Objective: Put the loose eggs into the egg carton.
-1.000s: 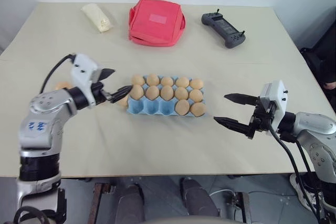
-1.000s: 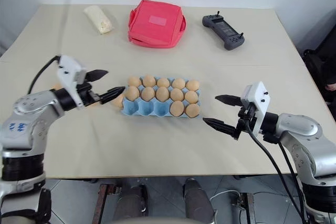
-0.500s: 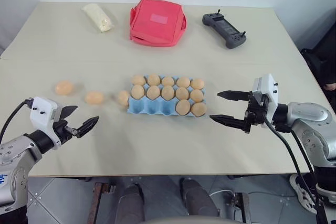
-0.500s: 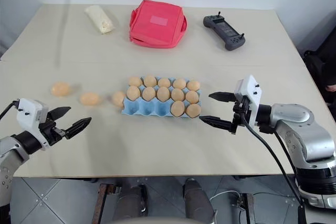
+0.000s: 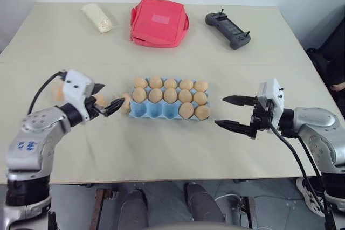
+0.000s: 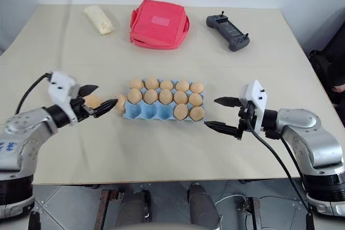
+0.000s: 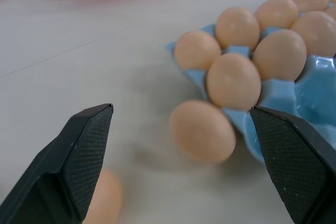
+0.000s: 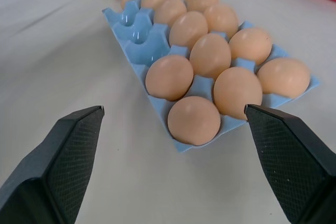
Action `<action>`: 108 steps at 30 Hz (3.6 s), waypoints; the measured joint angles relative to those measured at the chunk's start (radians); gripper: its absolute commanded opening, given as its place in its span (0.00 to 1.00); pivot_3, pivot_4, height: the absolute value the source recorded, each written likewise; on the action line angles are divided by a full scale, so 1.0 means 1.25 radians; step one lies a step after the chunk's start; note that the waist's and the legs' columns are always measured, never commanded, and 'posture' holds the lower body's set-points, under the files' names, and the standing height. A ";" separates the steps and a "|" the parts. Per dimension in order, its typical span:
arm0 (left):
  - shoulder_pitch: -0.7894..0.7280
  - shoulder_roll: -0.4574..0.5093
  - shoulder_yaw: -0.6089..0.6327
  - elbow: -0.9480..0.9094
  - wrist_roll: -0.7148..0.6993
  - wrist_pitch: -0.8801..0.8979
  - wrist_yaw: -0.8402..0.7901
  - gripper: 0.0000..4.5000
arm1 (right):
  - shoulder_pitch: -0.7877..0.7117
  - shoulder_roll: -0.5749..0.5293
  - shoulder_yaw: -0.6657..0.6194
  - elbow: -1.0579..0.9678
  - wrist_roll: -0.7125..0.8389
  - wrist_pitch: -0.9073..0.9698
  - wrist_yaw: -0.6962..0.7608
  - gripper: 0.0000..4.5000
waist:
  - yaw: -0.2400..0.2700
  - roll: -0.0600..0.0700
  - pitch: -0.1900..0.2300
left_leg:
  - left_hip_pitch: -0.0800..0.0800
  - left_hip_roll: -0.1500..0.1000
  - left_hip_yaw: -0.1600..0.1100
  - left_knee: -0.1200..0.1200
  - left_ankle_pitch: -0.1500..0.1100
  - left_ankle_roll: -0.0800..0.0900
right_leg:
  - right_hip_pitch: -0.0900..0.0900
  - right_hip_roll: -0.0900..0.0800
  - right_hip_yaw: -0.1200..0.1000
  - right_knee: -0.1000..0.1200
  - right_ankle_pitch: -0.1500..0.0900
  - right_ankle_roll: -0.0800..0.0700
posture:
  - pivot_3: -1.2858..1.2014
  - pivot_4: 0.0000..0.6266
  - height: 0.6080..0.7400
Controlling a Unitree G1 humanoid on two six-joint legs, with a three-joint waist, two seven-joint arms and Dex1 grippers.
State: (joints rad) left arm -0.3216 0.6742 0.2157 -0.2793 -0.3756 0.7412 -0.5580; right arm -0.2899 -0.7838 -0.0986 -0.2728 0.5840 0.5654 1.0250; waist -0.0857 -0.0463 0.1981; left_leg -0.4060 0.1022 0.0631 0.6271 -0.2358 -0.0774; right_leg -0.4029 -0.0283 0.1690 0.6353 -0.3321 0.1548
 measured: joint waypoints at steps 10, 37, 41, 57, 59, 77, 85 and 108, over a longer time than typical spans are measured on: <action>-0.095 0.016 -0.095 0.154 0.061 -0.035 -0.030 0.99 | 0.065 0.000 -0.039 -0.062 0.010 0.004 -0.046 1.00 | 0.003 0.000 0.000 | 0.000 0.000 0.000 0.000 0.000 0.000 | -0.001 0.000 0.000 0.000 -0.001 0.000 | 0.52 0.24 1.00; -0.174 0.032 -0.161 0.251 0.121 -0.105 -0.113 0.99 | 0.099 0.000 -0.056 -0.090 0.018 0.004 -0.092 1.00 | 0.006 0.000 0.000 | 0.000 0.000 0.000 0.001 0.000 0.000 | 0.000 0.000 0.000 0.001 0.000 0.001 | 0.52 0.24 1.00; -0.173 0.032 -0.152 0.250 0.117 -0.096 -0.114 0.99 | 0.100 0.000 -0.056 -0.090 0.018 0.004 -0.092 1.00 | 0.006 0.000 0.000 | 0.000 0.000 0.000 0.001 0.000 0.000 | 0.000 0.000 0.000 0.001 0.000 0.001 | 0.52 0.24 1.00; -0.103 0.038 -0.093 0.172 0.090 -0.043 -0.099 0.99 | 0.095 0.000 -0.054 -0.089 0.014 0.003 -0.090 1.00 | 0.006 0.000 0.000 | 0.000 0.000 0.000 0.001 0.000 0.000 | 0.000 0.000 0.000 0.001 0.000 0.001 | 0.52 0.24 1.00; -0.103 0.038 -0.097 0.174 0.093 -0.046 -0.101 0.99 | 0.092 0.000 -0.054 -0.089 0.014 0.003 -0.090 1.00 | 0.006 0.000 0.000 | 0.000 0.000 0.000 0.001 0.000 0.000 | 0.000 0.000 0.000 0.001 0.000 0.001 | 0.52 0.24 1.00; -0.167 0.034 -0.163 0.290 0.123 -0.103 -0.132 0.99 | 0.101 0.000 -0.053 -0.089 0.013 0.003 -0.099 1.00 | 0.007 0.000 0.000 | 0.000 0.000 0.000 0.001 0.000 0.000 | 0.000 0.000 0.000 0.001 0.000 0.001 | 0.52 0.24 1.00; -0.177 0.034 -0.186 0.301 0.131 -0.106 -0.153 0.58 | 0.106 0.000 -0.053 -0.089 0.013 0.003 -0.100 1.00 | 0.006 0.000 0.000 | 0.000 0.000 0.000 0.001 0.000 0.000 | 0.000 0.000 0.000 0.001 0.000 0.001 | 0.52 0.24 1.00; -0.177 0.022 -0.054 0.258 0.027 -0.083 -0.161 0.33 | 0.103 0.000 -0.053 -0.089 0.013 0.002 -0.099 1.00 | 0.006 0.000 0.000 | 0.000 0.000 0.000 0.001 0.000 0.000 | 0.000 0.000 0.000 0.001 0.000 0.001 | 0.52 0.24 1.00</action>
State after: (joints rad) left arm -0.5427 0.7011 0.1477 0.0434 -0.3420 0.6369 -0.7590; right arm -0.1606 -0.7836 -0.1654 -0.3844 0.5997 0.5683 0.9012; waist -0.0779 -0.0463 0.1980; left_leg -0.4064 0.1023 0.0634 0.6287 -0.2362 -0.0777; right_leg -0.4032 -0.0280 0.1690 0.6372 -0.3326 0.1556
